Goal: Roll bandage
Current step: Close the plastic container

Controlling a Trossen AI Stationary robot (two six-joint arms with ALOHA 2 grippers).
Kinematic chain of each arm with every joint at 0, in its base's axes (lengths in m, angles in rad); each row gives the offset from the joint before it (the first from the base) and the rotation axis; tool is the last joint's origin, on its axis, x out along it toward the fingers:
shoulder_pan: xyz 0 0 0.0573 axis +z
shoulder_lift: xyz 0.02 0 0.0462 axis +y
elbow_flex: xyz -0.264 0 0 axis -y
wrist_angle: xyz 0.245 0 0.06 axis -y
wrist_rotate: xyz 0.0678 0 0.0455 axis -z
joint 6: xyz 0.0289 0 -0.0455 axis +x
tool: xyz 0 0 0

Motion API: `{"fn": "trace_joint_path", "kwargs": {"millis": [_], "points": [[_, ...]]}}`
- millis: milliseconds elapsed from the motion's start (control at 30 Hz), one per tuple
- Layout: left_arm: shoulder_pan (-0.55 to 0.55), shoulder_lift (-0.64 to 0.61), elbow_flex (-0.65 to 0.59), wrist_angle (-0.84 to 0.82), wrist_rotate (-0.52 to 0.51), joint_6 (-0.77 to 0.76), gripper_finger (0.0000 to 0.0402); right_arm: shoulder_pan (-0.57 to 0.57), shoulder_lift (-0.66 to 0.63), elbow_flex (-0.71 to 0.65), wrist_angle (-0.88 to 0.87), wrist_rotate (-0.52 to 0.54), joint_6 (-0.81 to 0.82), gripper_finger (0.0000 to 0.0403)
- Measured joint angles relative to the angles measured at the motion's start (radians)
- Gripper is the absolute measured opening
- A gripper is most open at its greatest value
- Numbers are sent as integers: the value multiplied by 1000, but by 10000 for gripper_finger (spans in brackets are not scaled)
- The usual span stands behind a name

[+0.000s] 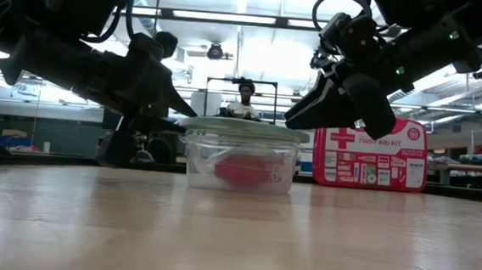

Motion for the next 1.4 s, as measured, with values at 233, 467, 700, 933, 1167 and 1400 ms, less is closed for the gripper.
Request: {"fn": "trace_joint_path", "kwargs": {"millis": [233, 467, 700, 933, 1167, 1400], "points": [[0, 0, -1, -10, -114, -10, 145, -1, 0, 0, -3, 1, 16, 160], [0, 0, -1, -11, -174, -112, 145, -1, 0, 0, -6, 47, 10, 160], [0, 0, -1, -11, -162, -264, 145, -1, 0, -1, 3, 65, 25, 160], [-3, -5, -1, -116, -152, -474, 145, -1, 0, -1, 24, 73, 76, 160], [-11, -122, -1, -390, -150, -834, 145, -5, 0, -1, 28, 76, 125, 160], [66, -245, 0, -581, 105, -1299, 145, -17, 0, -1, 31, 69, 166, 160]]}}
